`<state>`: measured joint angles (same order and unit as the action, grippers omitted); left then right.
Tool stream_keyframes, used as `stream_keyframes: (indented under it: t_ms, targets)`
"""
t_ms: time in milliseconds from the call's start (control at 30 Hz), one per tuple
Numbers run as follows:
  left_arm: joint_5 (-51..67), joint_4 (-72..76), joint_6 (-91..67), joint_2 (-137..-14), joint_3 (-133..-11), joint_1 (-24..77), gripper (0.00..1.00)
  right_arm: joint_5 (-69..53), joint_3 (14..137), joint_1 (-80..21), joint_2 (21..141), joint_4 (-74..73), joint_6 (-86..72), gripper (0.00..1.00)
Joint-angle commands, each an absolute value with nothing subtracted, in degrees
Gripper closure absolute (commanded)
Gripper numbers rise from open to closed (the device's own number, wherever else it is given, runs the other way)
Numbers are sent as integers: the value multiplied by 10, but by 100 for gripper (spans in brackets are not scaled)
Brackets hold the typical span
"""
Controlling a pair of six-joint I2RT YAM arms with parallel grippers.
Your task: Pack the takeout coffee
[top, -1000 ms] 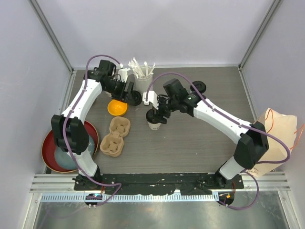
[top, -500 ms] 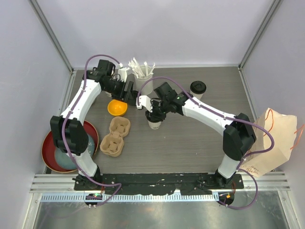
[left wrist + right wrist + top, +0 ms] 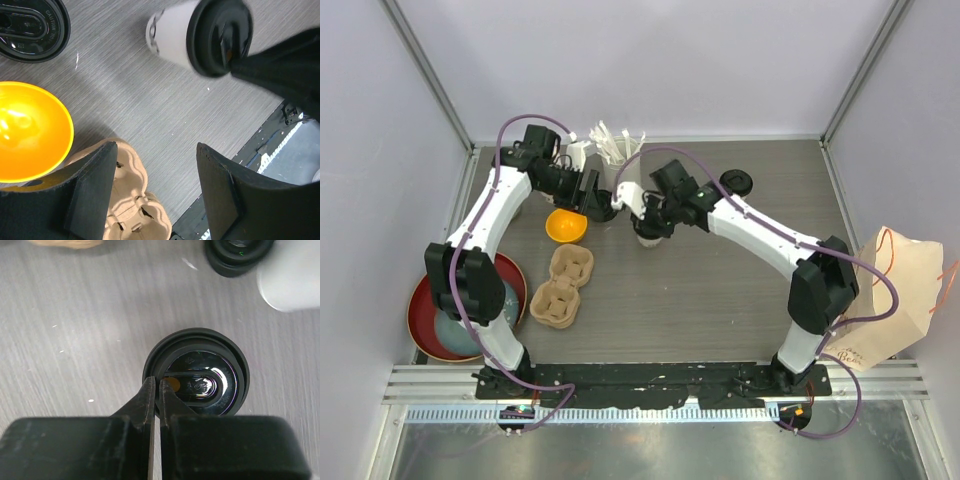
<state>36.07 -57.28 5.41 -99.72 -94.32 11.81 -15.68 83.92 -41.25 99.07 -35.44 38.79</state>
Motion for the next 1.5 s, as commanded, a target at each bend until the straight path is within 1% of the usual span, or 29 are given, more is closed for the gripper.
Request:
stream_keyframes:
  t_ms: [0,100,233,367,567,667,700,767,800,967,1000,1033,1067,1100,1133,1300,1333,1367,1467]
  targets:
    - [375,-573,62,-975,-947,112,32,-158,910,-336,1008,-342,313,99]
    - [374,-575,62,-975,-947,112,32,-155,959,-302,1044,-347,260,99]
    - [374,-575,62,-973,-947,110,32,-134,1021,-265,1091,-378,227,99]
    - [376,-575,62,-973,-947,111,32,-140,1076,-234,1135,-379,191,99]
    - [377,-575,61,-975,-946,110,32,-144,1155,-224,1200,-424,191,98]
    - [379,-576,61,-975,-947,110,32,-132,1178,-224,1217,-446,191,84]
    - [379,-576,62,-973,-947,110,32,-128,1179,-223,1219,-447,191,70]
    - [380,-576,62,-976,-946,110,32,-121,1180,-224,1216,-447,189,58]
    - [380,-576,62,-976,-946,110,32,-120,1180,-224,1209,-448,188,49]
    - [388,-579,62,-980,-947,110,32,-73,1206,-223,1165,-447,154,41]
    - [388,-579,62,-981,-947,110,32,-60,1211,-223,1153,-447,142,31]
    - [388,-580,62,-980,-947,110,31,-48,1215,-223,1124,-447,120,24]
    - [388,-580,64,-980,-947,110,32,-38,1219,-224,1107,-448,110,22]
    - [386,-579,64,-980,-947,110,32,-7,1219,-223,1089,-447,100,16]
    - [385,-579,65,-980,-947,110,32,16,1217,-224,1049,-447,91,15]
    - [386,-583,69,-973,-947,111,32,161,1167,-223,932,-477,38,13]
    - [382,-583,69,-970,-947,110,32,211,1158,-224,914,-509,32,13]
    - [378,-583,70,-969,-947,111,32,236,1134,-224,871,-523,18,12]
    - [357,-577,69,-964,-945,111,32,349,1089,-224,811,-591,-14,12]
